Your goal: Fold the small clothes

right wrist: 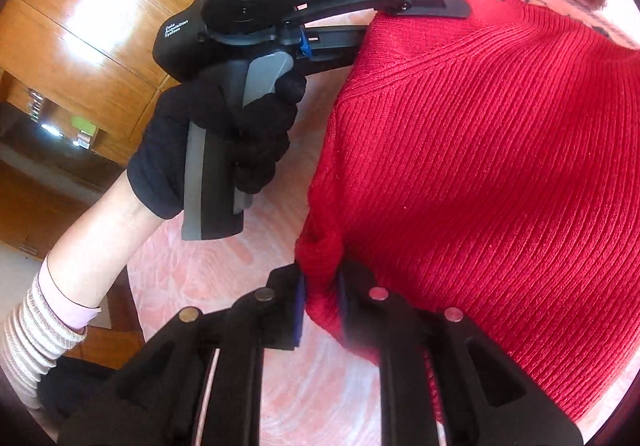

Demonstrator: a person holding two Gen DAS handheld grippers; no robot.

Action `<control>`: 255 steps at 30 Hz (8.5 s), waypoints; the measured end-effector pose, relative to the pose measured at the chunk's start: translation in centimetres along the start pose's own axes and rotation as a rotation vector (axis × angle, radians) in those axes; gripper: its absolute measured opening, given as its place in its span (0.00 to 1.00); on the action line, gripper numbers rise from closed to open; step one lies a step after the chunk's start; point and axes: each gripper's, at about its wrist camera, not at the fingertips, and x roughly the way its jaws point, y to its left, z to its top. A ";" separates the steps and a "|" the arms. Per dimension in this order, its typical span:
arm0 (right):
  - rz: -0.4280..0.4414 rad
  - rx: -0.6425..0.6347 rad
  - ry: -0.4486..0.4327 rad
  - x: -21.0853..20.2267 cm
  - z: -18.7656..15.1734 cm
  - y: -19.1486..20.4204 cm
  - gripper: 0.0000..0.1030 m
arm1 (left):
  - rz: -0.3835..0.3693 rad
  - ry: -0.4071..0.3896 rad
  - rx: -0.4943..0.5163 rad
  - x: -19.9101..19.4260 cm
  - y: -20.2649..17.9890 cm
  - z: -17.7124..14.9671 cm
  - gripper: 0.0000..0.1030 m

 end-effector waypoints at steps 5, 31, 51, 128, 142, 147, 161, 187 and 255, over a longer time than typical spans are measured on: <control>0.079 0.027 -0.049 -4.0 -1.3 -1.2 0.36 | 0.021 -0.006 -0.008 1.2 -1.1 0.4 0.35; -0.091 0.247 -0.136 -12.1 -7.8 -9.5 0.51 | 0.234 0.058 0.041 -8.8 -5.2 -8.7 0.30; -0.018 0.354 -0.071 -8.8 -8.7 -11.1 0.43 | 0.268 0.157 -0.053 -8.4 -3.2 -15.6 0.08; 0.086 0.628 -0.265 -21.9 -20.2 -21.0 0.36 | -0.059 0.407 -0.119 11.9 -13.1 -19.2 0.35; 0.193 0.606 -0.243 -22.1 -27.4 -20.2 0.59 | -0.026 0.412 0.047 8.7 -15.5 -22.4 0.63; 0.197 0.564 -0.236 -20.6 -28.9 -18.5 0.49 | -0.025 0.433 0.116 7.9 -16.1 -25.0 0.63; 0.071 0.536 -0.171 -21.5 -27.5 -16.7 0.16 | 0.007 0.504 0.119 8.5 -16.6 -28.1 0.42; -0.411 0.427 -0.281 -31.3 -25.6 -6.2 0.75 | 0.247 0.231 0.435 -0.3 -30.7 -24.8 0.70; -0.636 0.420 -0.383 -25.3 -32.3 8.0 0.94 | 0.917 -0.079 0.490 -11.2 -32.1 -38.8 0.95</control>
